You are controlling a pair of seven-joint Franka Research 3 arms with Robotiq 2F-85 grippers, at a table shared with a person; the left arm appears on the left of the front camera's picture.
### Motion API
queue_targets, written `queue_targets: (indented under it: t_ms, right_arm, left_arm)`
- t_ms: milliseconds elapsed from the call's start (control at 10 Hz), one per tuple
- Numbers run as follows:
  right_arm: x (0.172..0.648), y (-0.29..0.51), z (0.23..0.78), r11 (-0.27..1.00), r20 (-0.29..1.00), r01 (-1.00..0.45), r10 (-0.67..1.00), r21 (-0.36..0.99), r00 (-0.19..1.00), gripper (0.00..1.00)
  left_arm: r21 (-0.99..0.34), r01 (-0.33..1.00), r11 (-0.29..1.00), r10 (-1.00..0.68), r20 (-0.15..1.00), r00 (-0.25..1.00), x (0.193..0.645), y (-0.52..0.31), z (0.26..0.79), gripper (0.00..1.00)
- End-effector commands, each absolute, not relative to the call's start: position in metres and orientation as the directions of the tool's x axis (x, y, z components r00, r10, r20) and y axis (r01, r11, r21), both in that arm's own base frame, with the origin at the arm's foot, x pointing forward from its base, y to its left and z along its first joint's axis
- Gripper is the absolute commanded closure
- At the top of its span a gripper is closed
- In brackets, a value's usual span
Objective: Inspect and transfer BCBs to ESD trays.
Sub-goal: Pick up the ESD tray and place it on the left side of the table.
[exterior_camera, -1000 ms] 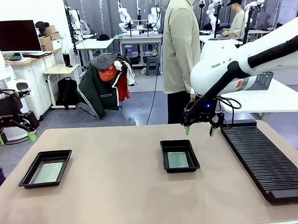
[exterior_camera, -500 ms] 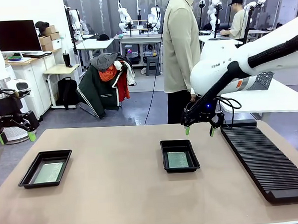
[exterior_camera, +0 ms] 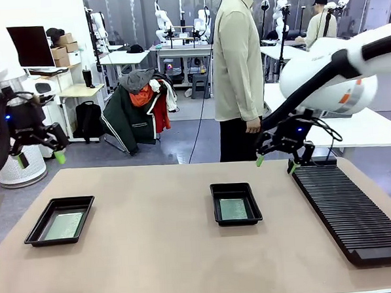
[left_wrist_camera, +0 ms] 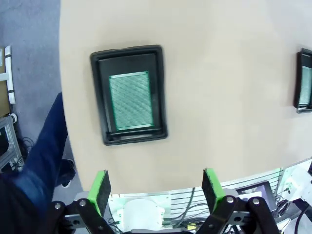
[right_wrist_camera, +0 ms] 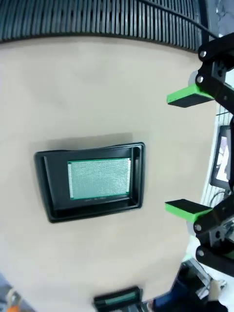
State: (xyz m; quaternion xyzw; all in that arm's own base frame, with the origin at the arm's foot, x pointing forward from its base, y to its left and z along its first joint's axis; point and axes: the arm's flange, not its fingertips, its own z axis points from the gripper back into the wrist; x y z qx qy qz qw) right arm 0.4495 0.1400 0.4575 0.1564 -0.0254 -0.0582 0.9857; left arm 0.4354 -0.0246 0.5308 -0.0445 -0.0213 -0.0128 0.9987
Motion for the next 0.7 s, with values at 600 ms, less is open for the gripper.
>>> queue_targets:
  t_ms: [600]
  right_arm:
    - [0.425, 0.042, 0.441, 0.83, -0.004, -0.008, 0.013, 0.558, 1.0, 0.0]
  left_arm:
    - [-0.064, 0.007, 0.998, 0.0, 0.111, 0.994, 0.439, -0.229, 0.541, 0.0]
